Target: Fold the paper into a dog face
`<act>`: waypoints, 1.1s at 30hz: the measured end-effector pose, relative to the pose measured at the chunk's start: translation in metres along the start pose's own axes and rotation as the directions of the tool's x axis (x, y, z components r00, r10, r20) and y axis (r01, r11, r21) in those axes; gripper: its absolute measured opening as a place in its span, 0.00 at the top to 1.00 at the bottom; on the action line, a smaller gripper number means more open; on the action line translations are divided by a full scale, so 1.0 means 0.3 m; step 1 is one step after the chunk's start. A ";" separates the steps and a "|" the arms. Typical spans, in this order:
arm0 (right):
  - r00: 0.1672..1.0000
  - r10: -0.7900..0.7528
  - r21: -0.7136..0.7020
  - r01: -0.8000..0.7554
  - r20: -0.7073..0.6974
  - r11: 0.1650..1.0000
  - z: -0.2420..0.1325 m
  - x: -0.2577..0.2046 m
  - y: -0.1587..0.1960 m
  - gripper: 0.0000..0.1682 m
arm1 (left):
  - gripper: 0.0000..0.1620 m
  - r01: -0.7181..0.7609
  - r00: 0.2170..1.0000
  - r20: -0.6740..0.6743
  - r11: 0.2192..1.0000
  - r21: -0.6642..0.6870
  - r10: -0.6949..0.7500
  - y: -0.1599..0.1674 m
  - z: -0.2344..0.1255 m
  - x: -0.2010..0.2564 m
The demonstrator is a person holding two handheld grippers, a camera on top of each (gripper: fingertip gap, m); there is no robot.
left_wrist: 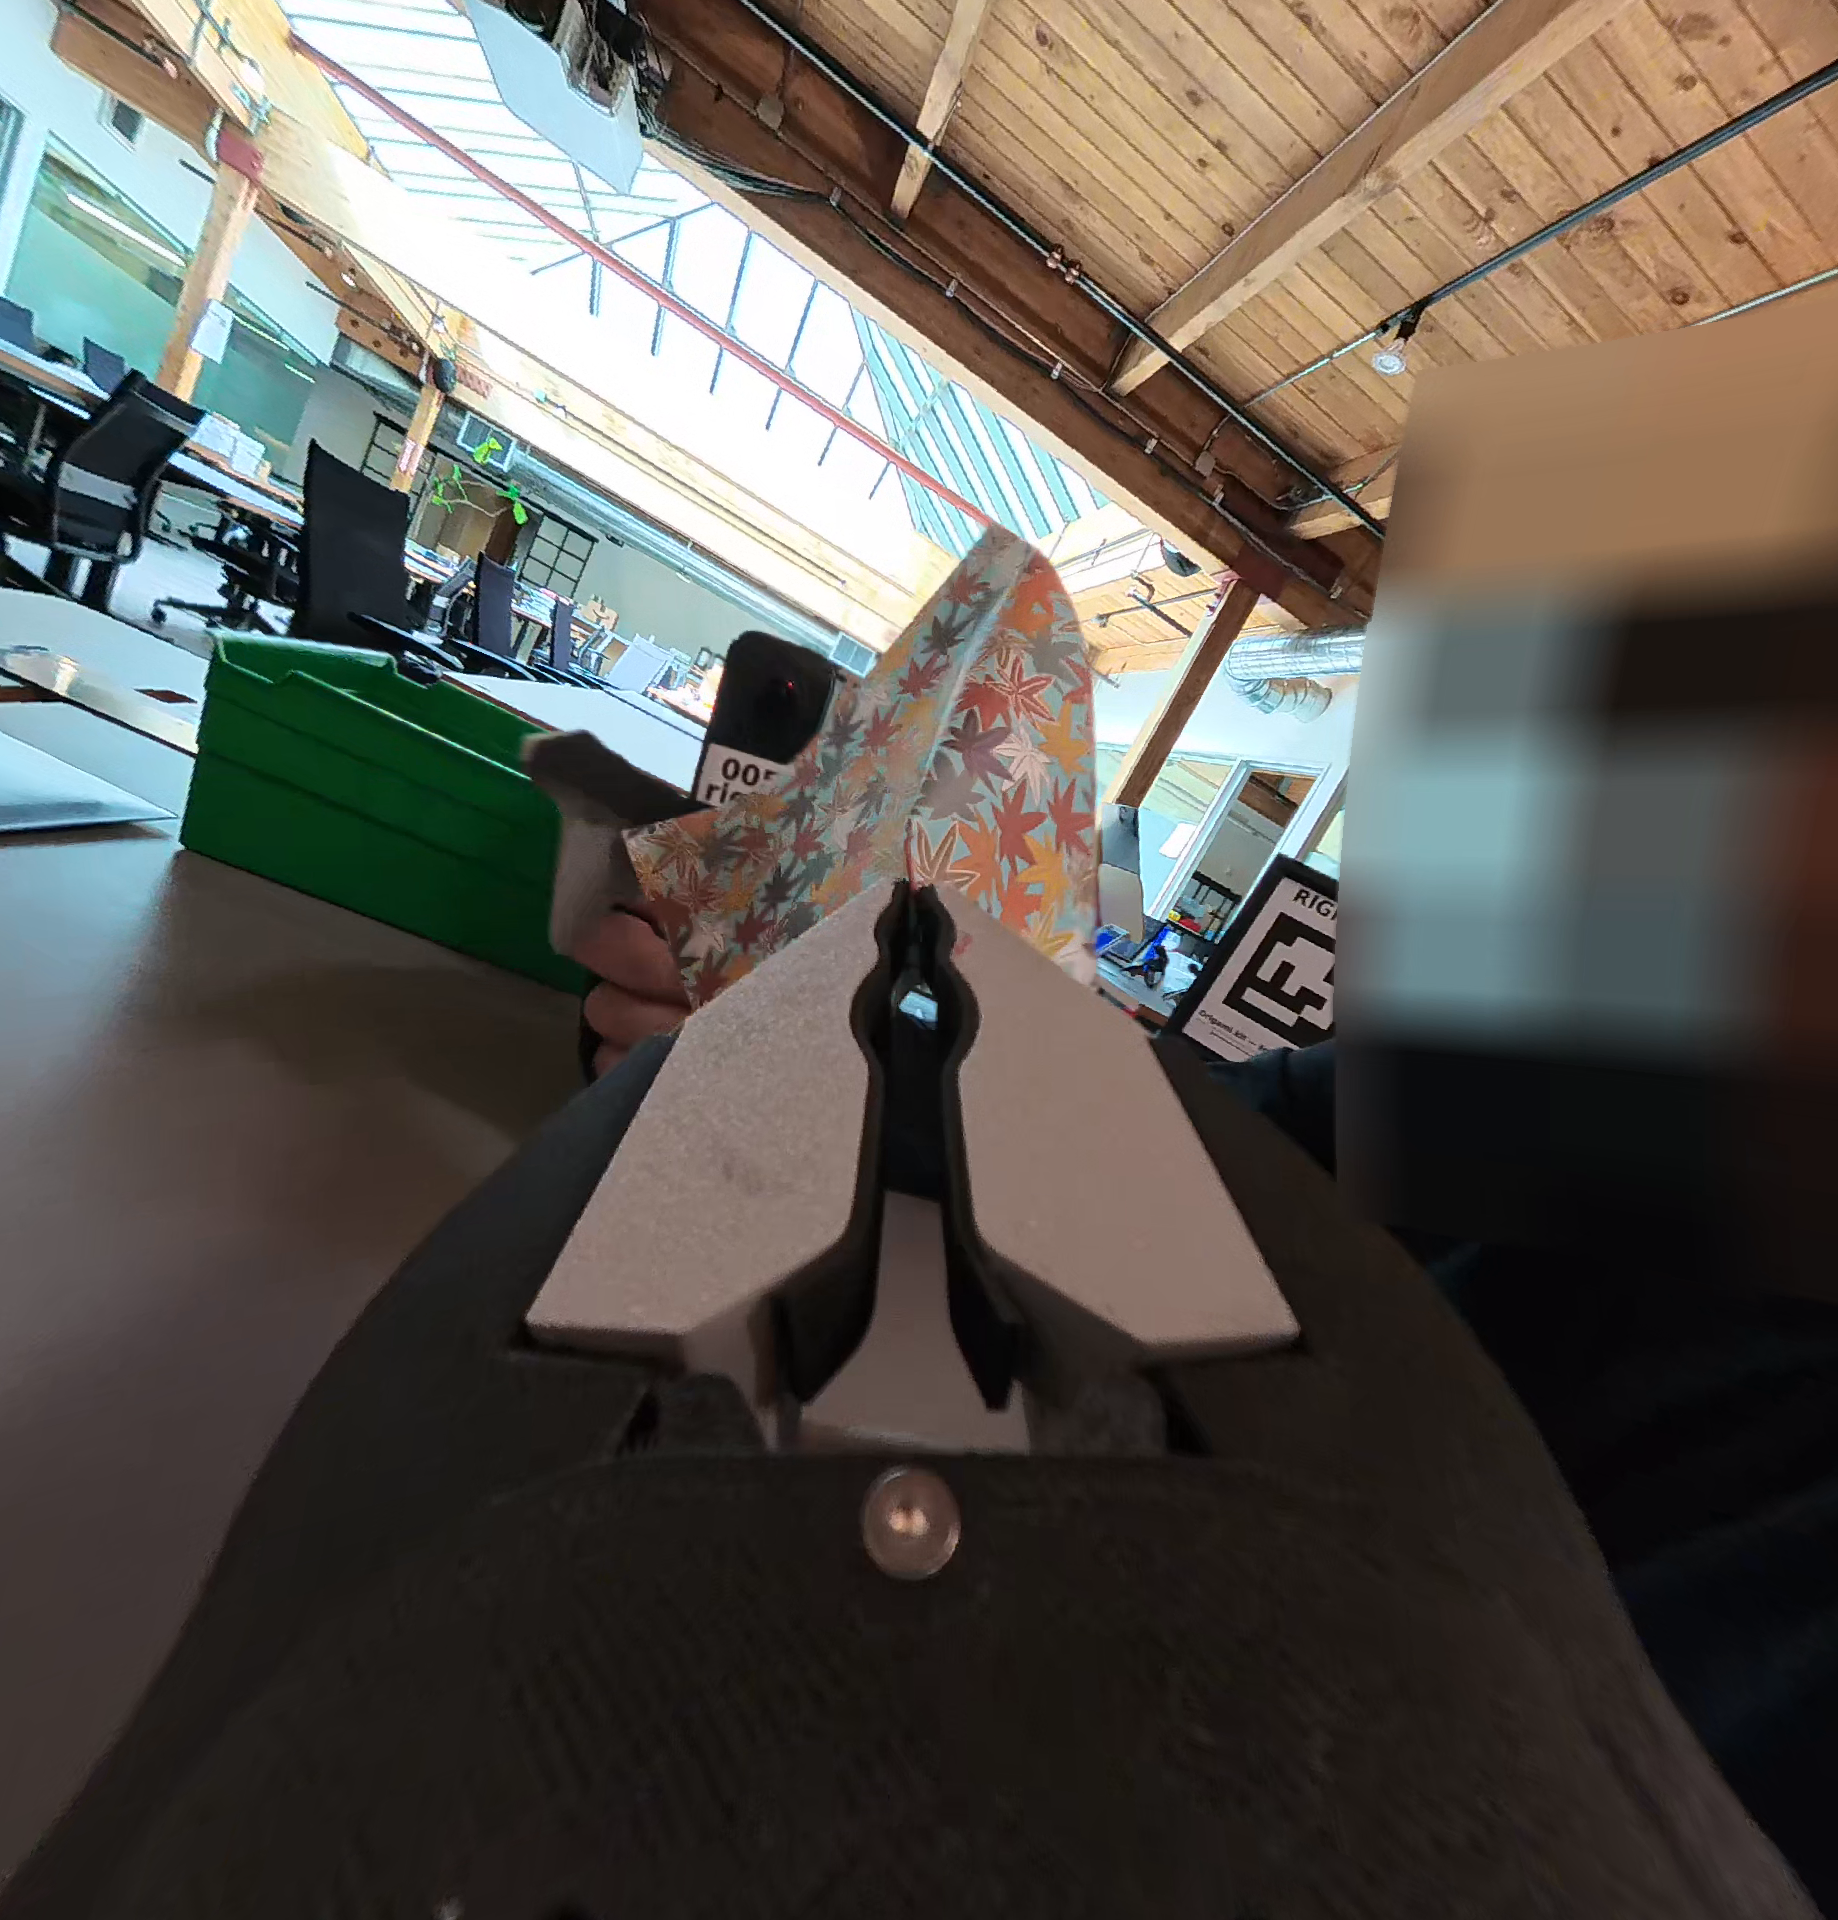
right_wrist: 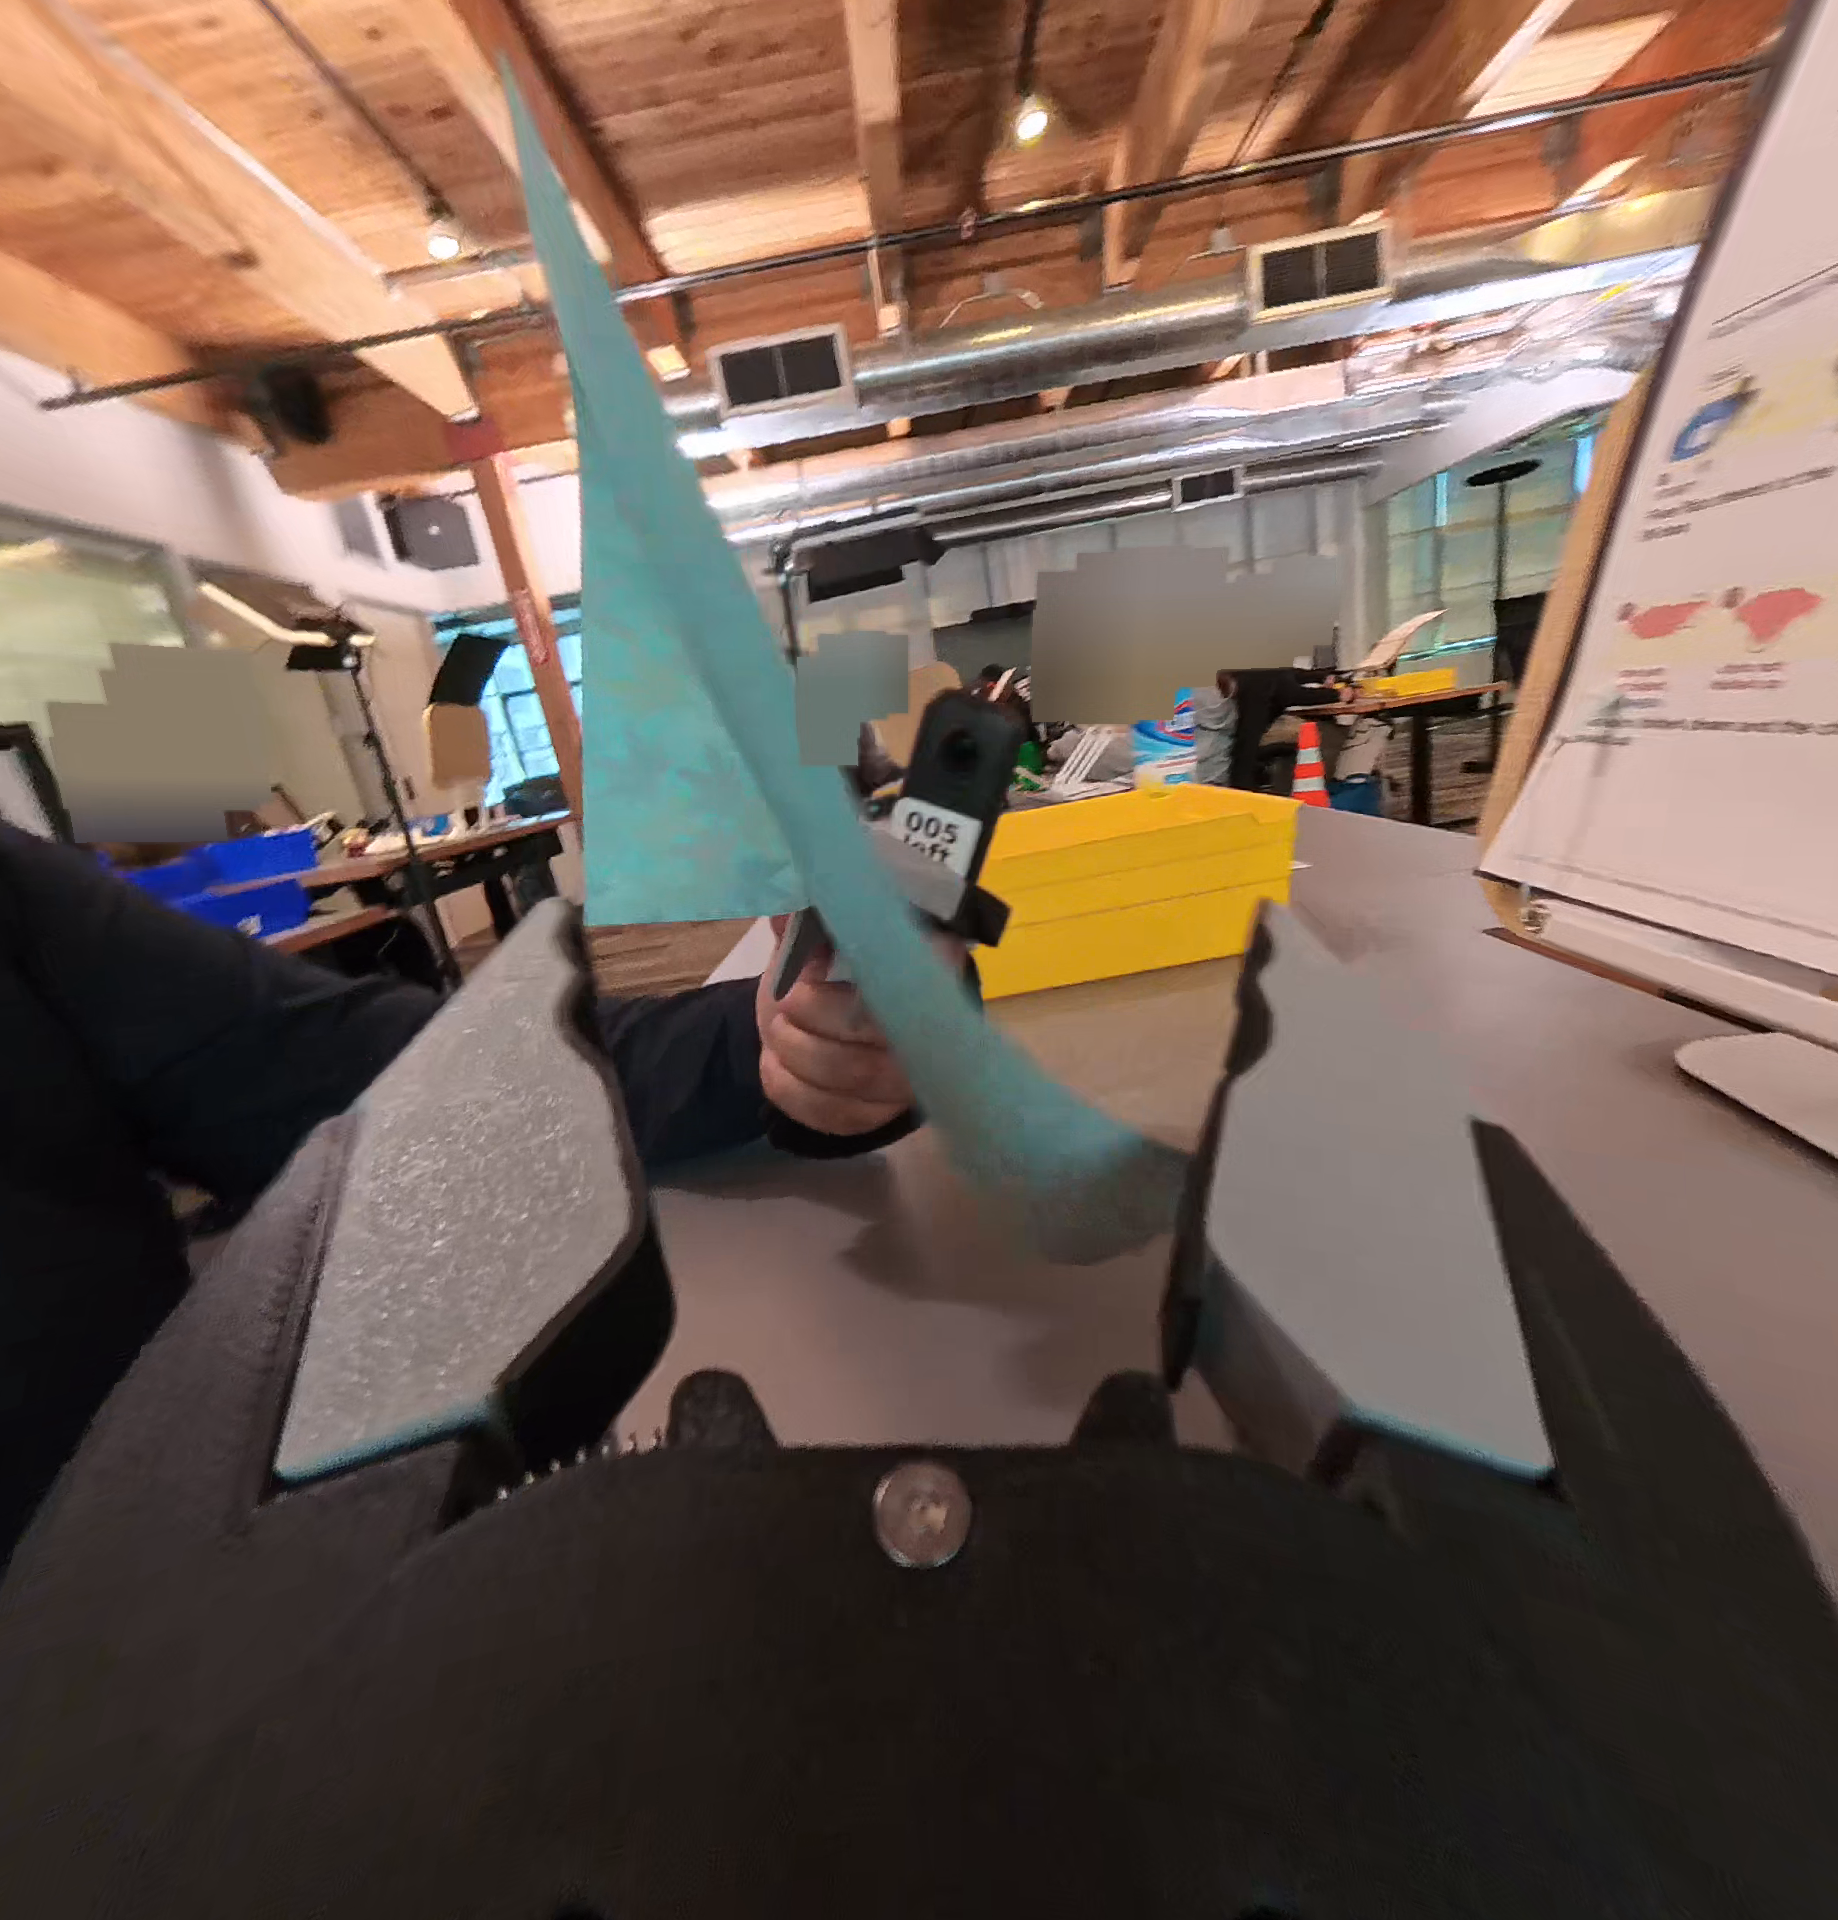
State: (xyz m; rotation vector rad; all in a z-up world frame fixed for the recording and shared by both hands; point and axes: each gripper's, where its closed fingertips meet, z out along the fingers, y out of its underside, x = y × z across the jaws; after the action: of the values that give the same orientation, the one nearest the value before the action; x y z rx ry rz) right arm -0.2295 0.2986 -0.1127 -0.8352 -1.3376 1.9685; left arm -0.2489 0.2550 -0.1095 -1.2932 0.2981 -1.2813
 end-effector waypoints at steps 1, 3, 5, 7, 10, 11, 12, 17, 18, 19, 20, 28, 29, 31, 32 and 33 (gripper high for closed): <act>1.000 0.005 -0.009 -0.005 0.017 1.000 0.000 -0.006 0.005 0.43 | 1.00 0.009 1.000 -0.004 1.000 -0.004 -0.009 0.005 0.003 -0.001; 0.996 0.015 -0.002 -0.015 0.088 1.000 -0.014 -0.025 0.003 0.85 | 0.98 0.014 1.000 0.008 1.000 -0.020 -0.014 0.016 0.008 -0.010; 0.996 0.039 0.012 -0.040 0.083 0.999 -0.032 -0.007 -0.011 1.00 | 0.92 0.007 0.999 0.052 1.000 -0.028 -0.005 0.017 0.005 -0.031; 0.996 0.063 0.021 -0.065 0.057 0.998 -0.050 0.018 -0.028 1.00 | 0.77 0.007 0.995 0.096 0.999 -0.042 -0.003 0.013 -0.005 -0.050; 0.994 0.109 0.016 -0.109 0.019 0.994 -0.071 0.046 -0.041 1.00 | 0.59 0.010 0.990 0.143 0.998 -0.061 -0.002 -0.003 -0.026 -0.066; 0.993 0.121 -0.022 -0.121 -0.011 0.992 -0.074 0.060 -0.027 1.00 | 0.58 0.008 0.988 0.153 0.998 -0.059 0.001 -0.012 -0.035 -0.067; 0.990 0.133 -0.073 -0.136 -0.042 0.988 -0.078 0.074 -0.006 1.00 | 0.57 0.006 0.987 0.161 0.998 -0.060 0.004 -0.019 -0.044 -0.069; 0.957 0.231 -0.280 -0.273 -0.174 0.921 -0.103 0.119 0.095 1.00 | 0.55 0.036 0.970 0.243 0.993 -0.113 -0.008 -0.009 -0.086 -0.110; 0.949 0.255 -0.295 -0.302 -0.187 0.907 -0.109 0.122 0.106 1.00 | 0.54 0.060 0.964 0.266 0.989 -0.134 -0.022 0.005 -0.092 -0.126; 0.938 0.285 -0.305 -0.335 -0.198 0.891 -0.115 0.125 0.116 1.00 | 0.54 0.087 0.956 0.291 0.984 -0.158 -0.038 0.025 -0.097 -0.144; 0.926 0.315 -0.313 -0.368 -0.210 0.875 -0.123 0.129 0.126 1.00 | 0.54 0.112 0.951 0.307 0.976 -0.187 -0.050 0.048 -0.100 -0.158; 0.860 0.431 -0.373 -0.507 -0.273 0.777 -0.160 0.148 0.210 1.00 | 0.54 0.143 0.908 0.419 0.921 -0.362 0.024 0.165 -0.103 -0.224; 0.859 0.435 -0.382 -0.510 -0.271 0.771 -0.158 0.145 0.217 1.00 | 0.56 0.138 0.901 0.433 0.921 -0.364 0.036 0.167 -0.102 -0.232; 0.858 0.433 -0.407 -0.512 -0.277 0.756 -0.155 0.139 0.239 1.00 | 0.59 0.128 0.884 0.465 0.924 -0.360 0.058 0.165 -0.104 -0.252; 0.859 0.428 -0.420 -0.512 -0.282 0.750 -0.154 0.139 0.251 1.00 | 0.65 0.125 0.871 0.487 0.925 -0.359 0.071 0.163 -0.109 -0.265; 0.860 0.424 -0.432 -0.510 -0.286 0.744 -0.153 0.137 0.261 1.00 | 0.77 0.123 0.853 0.514 0.923 -0.365 0.090 0.164 -0.121 -0.282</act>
State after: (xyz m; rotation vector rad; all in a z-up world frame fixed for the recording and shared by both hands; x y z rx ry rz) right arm -0.2298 0.3323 -0.2064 -1.6986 -1.6790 1.8541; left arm -0.2813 0.2928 -0.2014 -1.9342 0.1496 -0.8509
